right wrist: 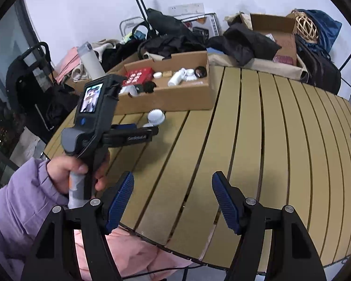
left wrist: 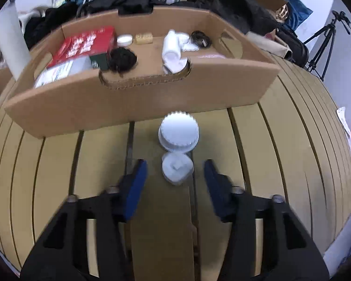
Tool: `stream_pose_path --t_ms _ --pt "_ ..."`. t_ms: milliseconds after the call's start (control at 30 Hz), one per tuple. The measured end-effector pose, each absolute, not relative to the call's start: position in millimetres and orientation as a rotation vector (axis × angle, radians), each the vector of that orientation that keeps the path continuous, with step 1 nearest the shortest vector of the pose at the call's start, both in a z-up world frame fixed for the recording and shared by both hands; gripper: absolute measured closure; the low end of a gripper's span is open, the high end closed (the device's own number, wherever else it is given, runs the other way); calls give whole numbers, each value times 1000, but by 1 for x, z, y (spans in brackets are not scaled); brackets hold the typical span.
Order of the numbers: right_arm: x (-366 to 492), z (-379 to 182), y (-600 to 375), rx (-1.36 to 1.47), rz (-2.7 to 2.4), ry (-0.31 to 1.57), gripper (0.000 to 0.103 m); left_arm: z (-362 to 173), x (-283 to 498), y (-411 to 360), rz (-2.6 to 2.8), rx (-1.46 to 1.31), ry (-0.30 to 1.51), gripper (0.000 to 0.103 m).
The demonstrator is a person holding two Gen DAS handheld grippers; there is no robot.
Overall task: Organize objects
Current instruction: 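Grasp the small white cap with the left gripper while the right grasps the round white lid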
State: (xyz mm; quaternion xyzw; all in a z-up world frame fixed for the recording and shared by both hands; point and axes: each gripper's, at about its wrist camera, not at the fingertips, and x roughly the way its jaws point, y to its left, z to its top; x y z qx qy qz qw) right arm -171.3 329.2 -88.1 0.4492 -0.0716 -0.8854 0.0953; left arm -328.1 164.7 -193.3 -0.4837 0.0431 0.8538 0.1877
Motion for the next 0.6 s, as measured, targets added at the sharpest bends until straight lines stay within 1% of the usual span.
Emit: stream_pose_path --t_ms 33,133,200,267,333,400,467,533,600 --pt "-174 -90 330 1336 -2620 -219 30 -192 -325 164 2407 -1339 138 79" --pt "-187 -100 331 1346 -2599 -273 30 -189 -314 159 2371 -1337 144 79" --pt "-198 -108 327 1331 -2568 -324 30 -182 -303 143 2376 -1345 75 79" --pt "-209 -117 317 1324 -2545 -325 30 -169 -288 115 2400 -1328 -47 79" --pt "-227 -129 298 1318 -2550 -253 30 -156 -277 83 2447 -1336 -157 79" --pt "-257 -146 274 1313 -2548 -147 30 -144 -270 57 2500 -1357 -208 79" --pt "-288 -163 252 1337 -2544 -63 30 -137 -266 43 2548 -1346 -205 79" --pt "-318 -171 234 1324 -2576 5 30 -128 -262 34 2610 -1323 -143 79" --pt "-338 -178 223 1330 -2596 57 31 -124 -261 25 2636 -1313 -131 79"
